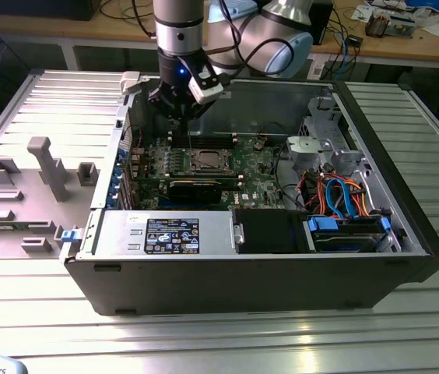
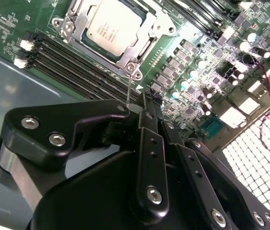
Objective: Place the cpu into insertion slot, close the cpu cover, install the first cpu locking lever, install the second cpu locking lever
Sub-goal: 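Install the first cpu locking lever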
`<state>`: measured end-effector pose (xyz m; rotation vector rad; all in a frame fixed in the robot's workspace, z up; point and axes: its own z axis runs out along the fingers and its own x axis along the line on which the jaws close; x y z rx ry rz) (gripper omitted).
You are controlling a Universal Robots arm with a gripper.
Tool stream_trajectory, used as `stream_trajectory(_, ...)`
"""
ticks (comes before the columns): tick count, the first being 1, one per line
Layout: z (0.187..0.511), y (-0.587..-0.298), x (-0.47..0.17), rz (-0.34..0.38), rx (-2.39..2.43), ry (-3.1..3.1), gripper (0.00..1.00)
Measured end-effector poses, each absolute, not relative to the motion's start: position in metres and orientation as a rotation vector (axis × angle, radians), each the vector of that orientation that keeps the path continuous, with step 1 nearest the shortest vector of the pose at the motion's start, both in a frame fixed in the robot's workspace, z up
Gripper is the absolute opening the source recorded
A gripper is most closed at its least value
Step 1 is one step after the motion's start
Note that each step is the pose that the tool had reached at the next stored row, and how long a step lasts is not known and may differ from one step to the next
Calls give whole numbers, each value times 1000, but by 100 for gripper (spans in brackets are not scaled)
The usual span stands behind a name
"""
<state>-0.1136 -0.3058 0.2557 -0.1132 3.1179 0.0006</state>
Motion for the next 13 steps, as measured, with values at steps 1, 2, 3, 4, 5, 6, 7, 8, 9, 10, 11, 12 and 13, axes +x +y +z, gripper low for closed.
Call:
stream_trajectory(1,256,-305,-111,1,-113,3118,11)
stream_trajectory(2,256,-304,-109,1,-113,3118,11)
stream_trajectory(3,256,-304,-107,1,-113,3118,11)
stream_trajectory(4,256,-304,-106,0,-113,3118,11)
stream_trajectory(5,256,-303,-106,-1,-113,3118,11)
stream_trajectory(6,256,-303,-105,-2,-113,3118,11)
stream_trajectory(7,256,-303,-104,-2,-112,3118,11)
stream_trajectory(8,256,-303,-104,-2,-111,3118,11)
stream_trajectory(9,255,-303,-104,-2,-110,3118,11)
stream_trajectory(10,255,-303,-104,1,-111,3118,11)
stream_trajectory(11,254,-303,-104,9,-111,3118,11)
stream_trajectory(12,253,-303,-102,22,-108,3117,11)
stream_trajectory(13,252,-303,-100,29,-101,3117,11)
